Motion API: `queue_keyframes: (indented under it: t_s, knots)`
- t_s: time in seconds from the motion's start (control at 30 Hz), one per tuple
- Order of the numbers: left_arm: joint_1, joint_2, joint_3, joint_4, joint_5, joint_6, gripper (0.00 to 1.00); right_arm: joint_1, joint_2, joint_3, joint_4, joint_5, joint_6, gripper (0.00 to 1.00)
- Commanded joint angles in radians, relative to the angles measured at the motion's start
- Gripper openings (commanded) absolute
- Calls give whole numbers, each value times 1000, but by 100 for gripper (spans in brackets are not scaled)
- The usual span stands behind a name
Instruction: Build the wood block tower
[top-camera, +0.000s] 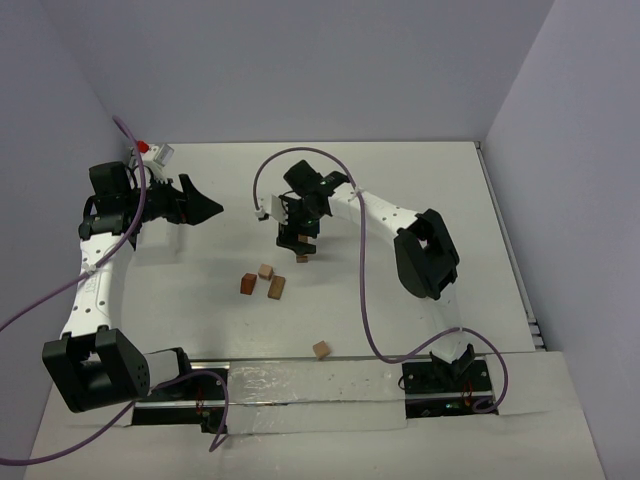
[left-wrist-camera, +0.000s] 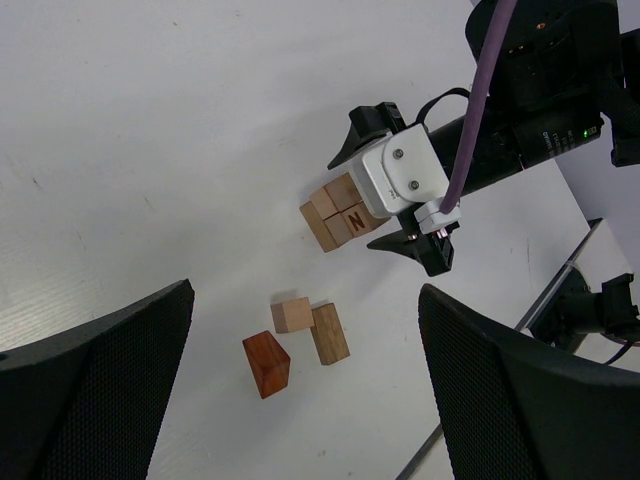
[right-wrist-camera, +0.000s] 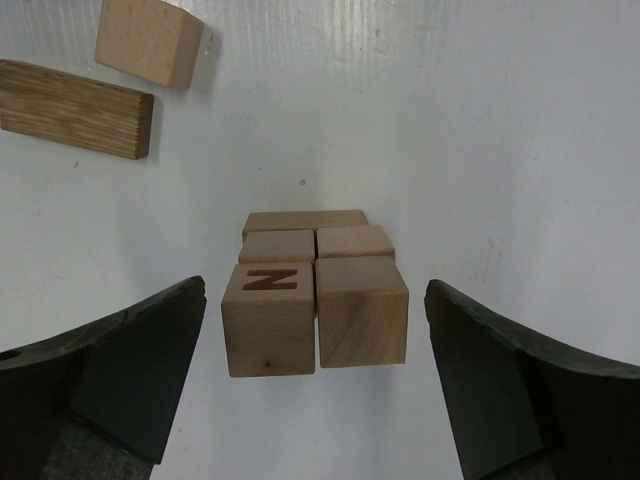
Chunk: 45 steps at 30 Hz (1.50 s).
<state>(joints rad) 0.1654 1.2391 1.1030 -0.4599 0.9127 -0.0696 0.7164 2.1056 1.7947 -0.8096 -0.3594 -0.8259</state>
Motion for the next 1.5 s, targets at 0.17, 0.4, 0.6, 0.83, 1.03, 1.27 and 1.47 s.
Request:
queue_keyframes:
  t_s: [0.17,0.4,0.6,0.83,1.03,1.27,1.47]
  knots:
    - [7,-1,3,27,22,16,99,17,-19,38,19,-12,10,100]
    - [7,-4,8,25,9,26,99,35,-80,80,-4,-34,34,100]
    - [6,-33,-7,30,4,51,99,49,-174,175,-28,-70,75,100]
    - [6,-76,-53,36,67,165,99,54,-287,227,-32,-72,120,100]
    - [1,-46,-79,-135,85,556,96,11,-450,97,19,-109,212,100]
    - [-137,113,-3,-411,-18,1030,90,-117,-615,-233,87,-149,361,100]
    - [-294,178,-39,-358,-102,1173,86,-203,-751,-471,164,-158,434,100]
